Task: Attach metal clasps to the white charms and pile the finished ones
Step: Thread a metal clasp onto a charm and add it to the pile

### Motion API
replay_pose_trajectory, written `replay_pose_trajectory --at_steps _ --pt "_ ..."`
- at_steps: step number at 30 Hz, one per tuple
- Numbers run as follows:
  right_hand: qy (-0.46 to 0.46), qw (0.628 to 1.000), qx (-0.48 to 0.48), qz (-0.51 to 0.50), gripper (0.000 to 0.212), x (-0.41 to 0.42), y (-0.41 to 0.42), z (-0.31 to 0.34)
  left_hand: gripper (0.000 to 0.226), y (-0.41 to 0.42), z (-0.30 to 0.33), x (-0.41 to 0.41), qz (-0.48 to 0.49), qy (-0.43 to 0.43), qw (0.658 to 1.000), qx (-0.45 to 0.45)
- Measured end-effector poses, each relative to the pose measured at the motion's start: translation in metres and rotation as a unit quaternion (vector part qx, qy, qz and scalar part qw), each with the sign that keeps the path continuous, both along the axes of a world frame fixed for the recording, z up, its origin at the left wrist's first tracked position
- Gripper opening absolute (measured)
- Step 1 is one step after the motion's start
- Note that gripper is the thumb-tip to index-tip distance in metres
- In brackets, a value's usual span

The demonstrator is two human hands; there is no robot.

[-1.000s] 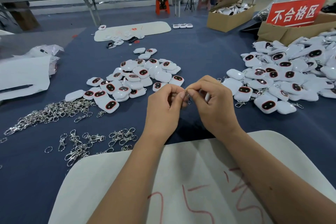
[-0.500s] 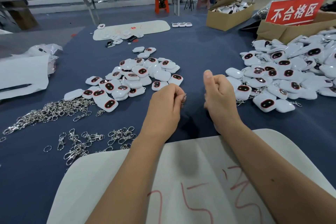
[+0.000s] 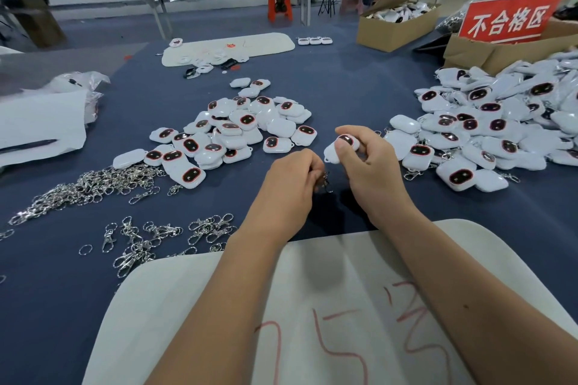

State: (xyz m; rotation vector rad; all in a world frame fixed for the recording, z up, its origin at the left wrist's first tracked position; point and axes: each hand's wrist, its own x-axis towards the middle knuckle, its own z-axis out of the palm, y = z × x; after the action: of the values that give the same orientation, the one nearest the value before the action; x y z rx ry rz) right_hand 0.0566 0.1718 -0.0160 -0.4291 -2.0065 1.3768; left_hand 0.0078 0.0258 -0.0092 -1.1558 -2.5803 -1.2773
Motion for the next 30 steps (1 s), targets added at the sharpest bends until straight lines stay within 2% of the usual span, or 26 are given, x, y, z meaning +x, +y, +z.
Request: replay_pose_trajectory --at_steps 8,19,30 --pt "-0.028 0.995 0.096 -0.003 0.023 -0.0008 -0.0015 0.0005 0.023 0.0004 -0.0009 -0.0005 0.0 -0.002 1.0 0.009" --pt "0.009 0.997 0.071 -0.026 0.016 0.0019 -0.0041 0.0023 0.024 0.0009 -0.0015 -0.0016 0.005 -0.002 1.0 0.002" --pt "0.014 0.993 0.115 -0.025 0.015 0.0033 -0.0058 0.0006 0.02 0.0022 0.0 0.0006 0.024 -0.009 1.0 0.006"
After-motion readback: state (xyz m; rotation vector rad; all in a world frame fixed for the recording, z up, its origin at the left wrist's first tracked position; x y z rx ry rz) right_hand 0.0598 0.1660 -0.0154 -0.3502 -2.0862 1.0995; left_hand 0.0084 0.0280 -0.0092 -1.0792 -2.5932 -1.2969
